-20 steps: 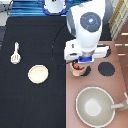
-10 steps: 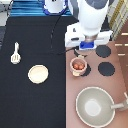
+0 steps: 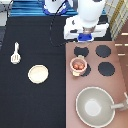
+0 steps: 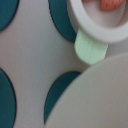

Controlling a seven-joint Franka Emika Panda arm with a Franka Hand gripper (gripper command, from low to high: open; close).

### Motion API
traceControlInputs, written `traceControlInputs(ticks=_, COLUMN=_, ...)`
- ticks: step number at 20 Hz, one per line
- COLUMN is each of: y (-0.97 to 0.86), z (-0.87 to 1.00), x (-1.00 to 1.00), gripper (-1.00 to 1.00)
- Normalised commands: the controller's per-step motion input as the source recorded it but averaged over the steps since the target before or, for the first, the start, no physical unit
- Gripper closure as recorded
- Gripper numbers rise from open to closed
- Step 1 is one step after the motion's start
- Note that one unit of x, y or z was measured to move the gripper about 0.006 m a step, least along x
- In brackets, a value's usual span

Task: Take the lid off the pot, put the pot on the plate, and use the tool to push the pot to the front of the table.

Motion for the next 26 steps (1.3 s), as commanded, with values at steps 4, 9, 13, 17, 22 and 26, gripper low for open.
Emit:
traceControlInputs(ticks=4, y=0.0, z=-0.71, x=-0.31, gripper=1.0)
traceControlInputs(ticks=9, y=0.0, z=-0.51, x=-0.15, gripper=1.0)
traceControlInputs(ticks=13, y=0.0, z=-0.36, x=-0.17, gripper=1.0)
traceControlInputs(ticks=17, y=0.03, z=-0.24, x=-0.2, gripper=1.0)
traceControlInputs(ticks=22, y=0.08, z=-0.21, x=-0.42, gripper=1.0)
traceControlInputs(ticks=26, y=0.13, z=0.07, x=-0.3, gripper=-1.0)
